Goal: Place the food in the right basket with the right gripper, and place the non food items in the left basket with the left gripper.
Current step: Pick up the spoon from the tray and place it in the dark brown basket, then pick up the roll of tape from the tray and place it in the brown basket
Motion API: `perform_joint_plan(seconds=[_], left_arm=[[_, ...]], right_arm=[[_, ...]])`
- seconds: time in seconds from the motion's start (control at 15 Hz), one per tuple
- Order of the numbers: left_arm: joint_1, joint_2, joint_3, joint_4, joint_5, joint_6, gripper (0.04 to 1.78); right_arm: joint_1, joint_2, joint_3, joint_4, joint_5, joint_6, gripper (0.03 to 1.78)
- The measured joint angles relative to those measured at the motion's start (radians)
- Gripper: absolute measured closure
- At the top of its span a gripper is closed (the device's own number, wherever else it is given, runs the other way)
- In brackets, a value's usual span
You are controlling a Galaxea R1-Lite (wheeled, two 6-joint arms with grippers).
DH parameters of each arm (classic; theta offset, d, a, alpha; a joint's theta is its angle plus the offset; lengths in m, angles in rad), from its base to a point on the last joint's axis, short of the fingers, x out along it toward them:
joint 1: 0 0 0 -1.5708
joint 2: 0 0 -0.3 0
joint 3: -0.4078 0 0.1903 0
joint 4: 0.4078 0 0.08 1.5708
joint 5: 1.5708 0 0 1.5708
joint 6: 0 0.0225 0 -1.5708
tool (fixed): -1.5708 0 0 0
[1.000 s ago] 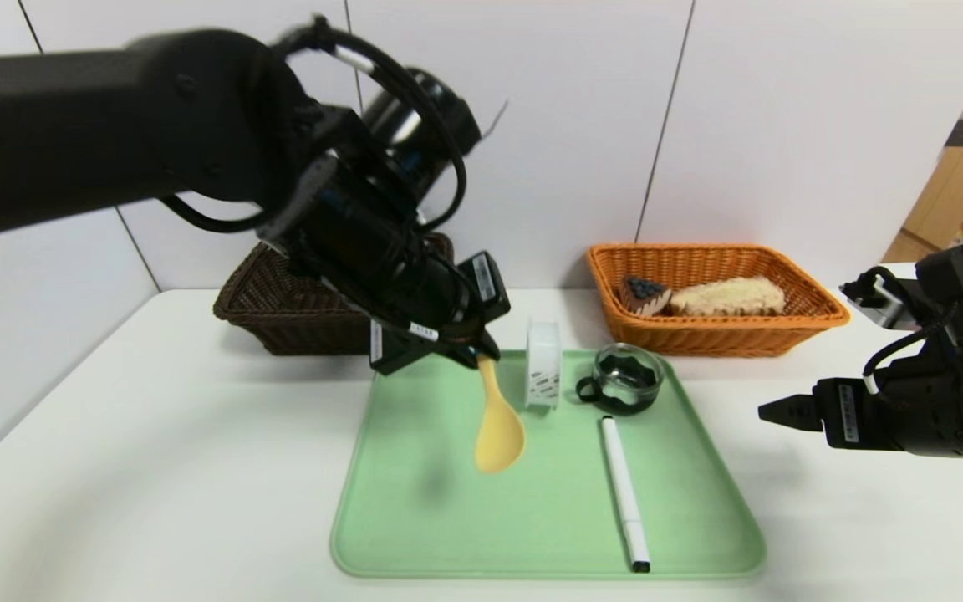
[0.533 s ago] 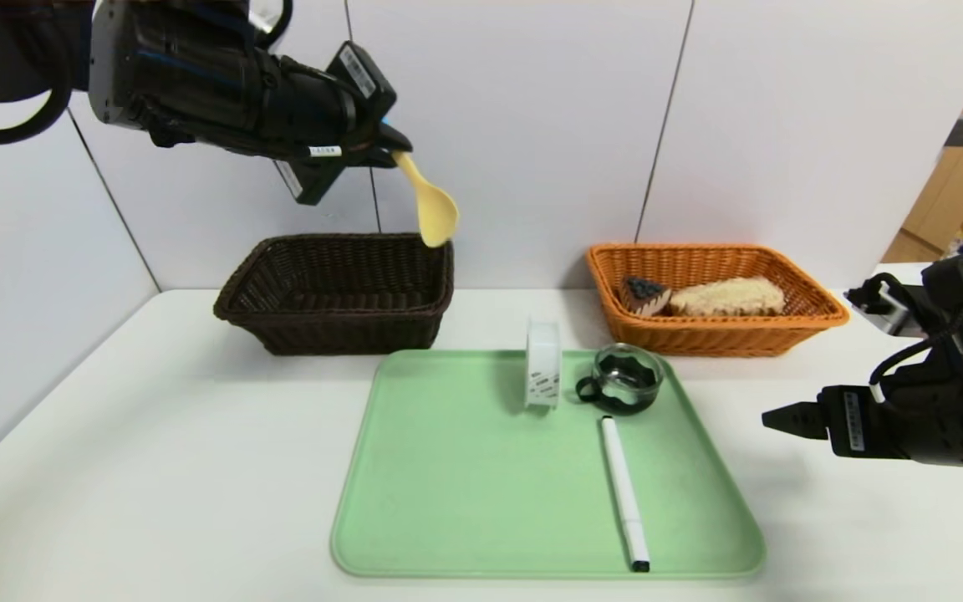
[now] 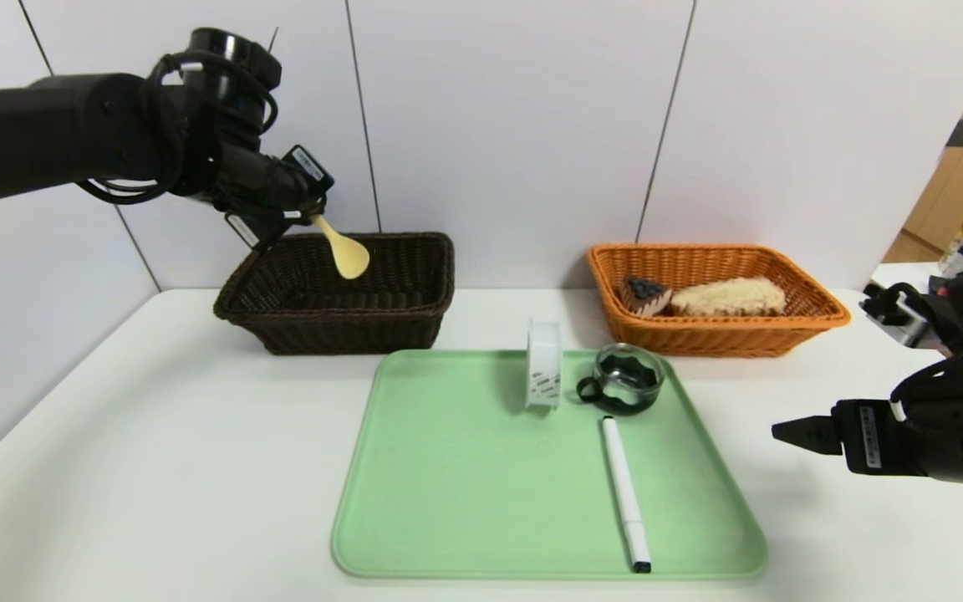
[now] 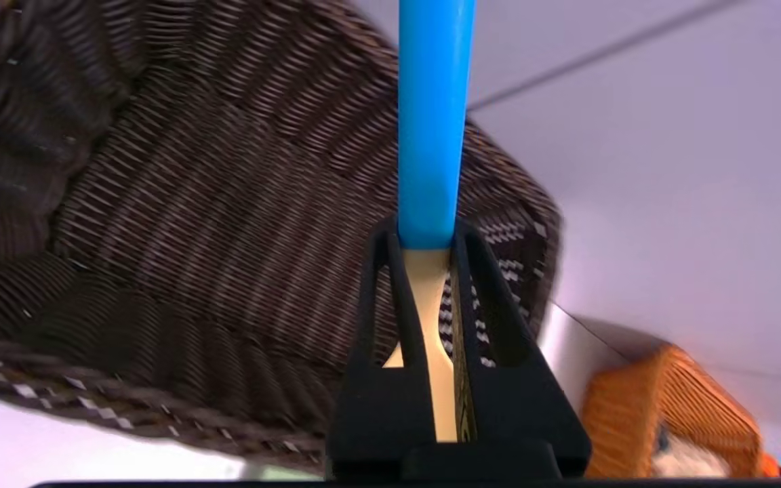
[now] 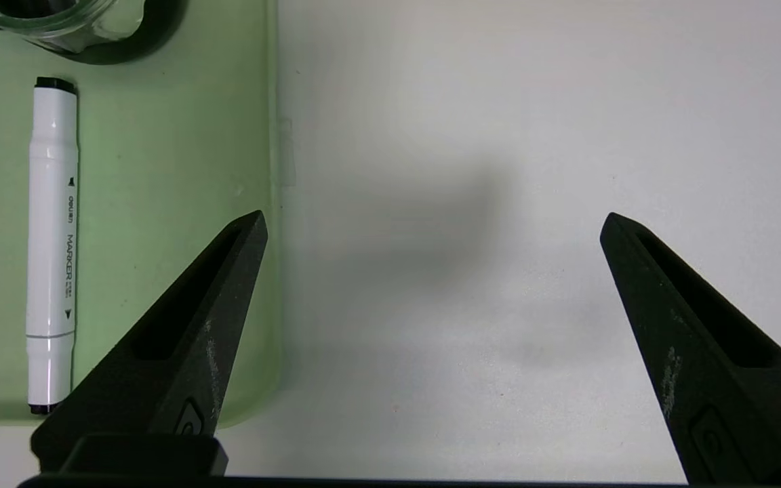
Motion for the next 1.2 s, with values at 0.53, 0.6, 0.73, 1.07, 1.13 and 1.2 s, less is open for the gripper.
perform_joint_plan(seconds=[0.53, 0.6, 0.73, 1.07, 1.13, 1.2], left_arm=[[0.073, 0.141, -0.002, -0.018, 0.005, -0.006, 1.53], [0.075, 0.146, -0.001, -0.019, 0.007, -0.002, 1.36], [0.074, 0.148, -0.001, -0.02, 0.018, 0.001, 1.07], [0.065, 0.09, -0.001, -0.011, 0.016, 0.024, 0.63], [0.047, 0.054, -0.002, 0.001, 0.014, 0.055, 0.56], [0.017, 0.014, -0.002, 0.022, 0.014, 0.098, 0.5]], right_arm=[[0.0, -0.045, 0.022, 0.0, -0.003, 0.001, 0.11], [0.0, -0.048, 0.029, 0.0, -0.003, 0.0, 0.11], [0.002, -0.053, 0.035, -0.001, -0.003, -0.002, 0.11], [0.004, -0.063, 0.042, 0.0, -0.002, -0.001, 0.11], [0.004, -0.065, 0.043, 0.0, -0.002, -0.001, 0.11], [0.004, -0.066, 0.044, 0.0, -0.001, -0.001, 0.11]])
